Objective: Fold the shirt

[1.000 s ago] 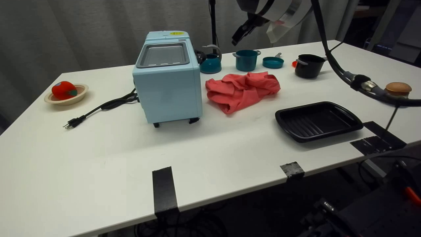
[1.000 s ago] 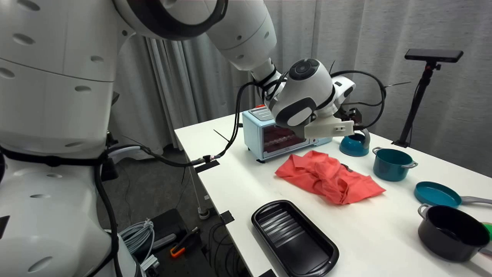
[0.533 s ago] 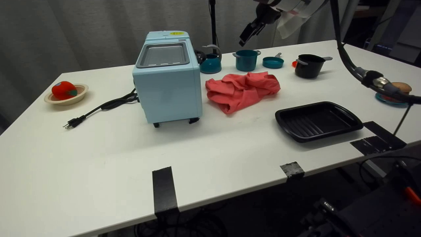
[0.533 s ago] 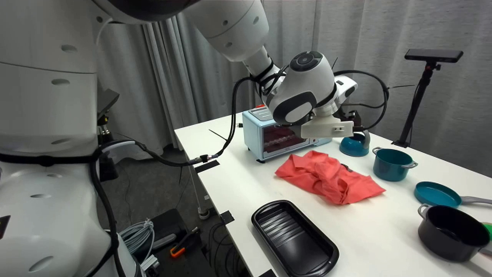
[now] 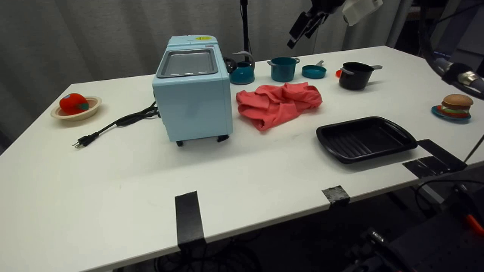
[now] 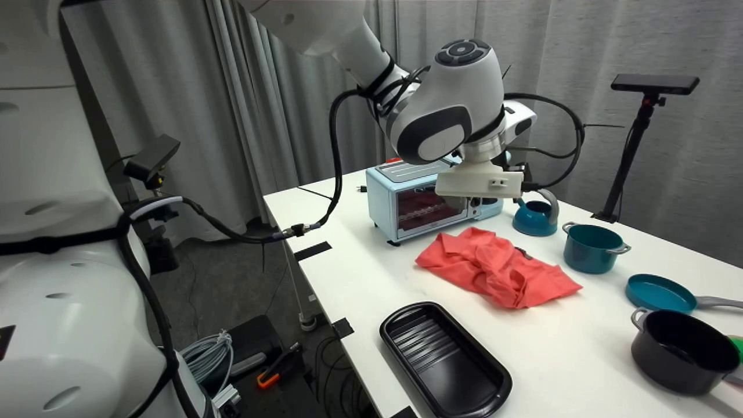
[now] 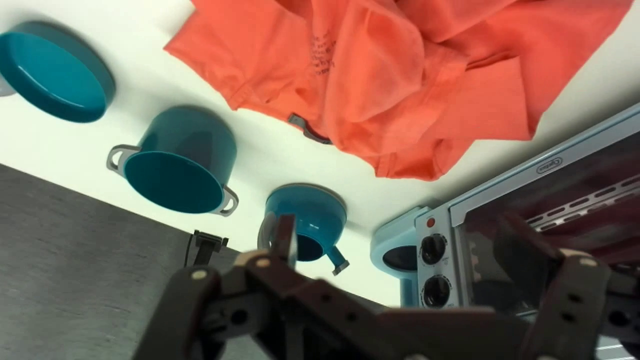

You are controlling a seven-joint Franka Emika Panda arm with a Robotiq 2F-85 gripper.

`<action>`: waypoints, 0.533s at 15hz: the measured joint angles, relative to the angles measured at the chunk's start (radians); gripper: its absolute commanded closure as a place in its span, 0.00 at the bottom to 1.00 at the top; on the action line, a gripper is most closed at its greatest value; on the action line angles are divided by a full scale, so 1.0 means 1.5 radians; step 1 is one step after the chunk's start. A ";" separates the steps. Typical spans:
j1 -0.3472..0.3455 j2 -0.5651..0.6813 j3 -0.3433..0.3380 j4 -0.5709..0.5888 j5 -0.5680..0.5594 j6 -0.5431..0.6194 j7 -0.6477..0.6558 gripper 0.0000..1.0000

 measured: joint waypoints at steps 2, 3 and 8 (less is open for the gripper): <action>-0.001 -0.036 -0.009 -0.020 -0.010 -0.034 0.009 0.00; -0.002 -0.054 -0.012 -0.029 -0.011 -0.048 0.010 0.00; -0.009 -0.138 -0.028 -0.059 -0.007 -0.111 0.010 0.00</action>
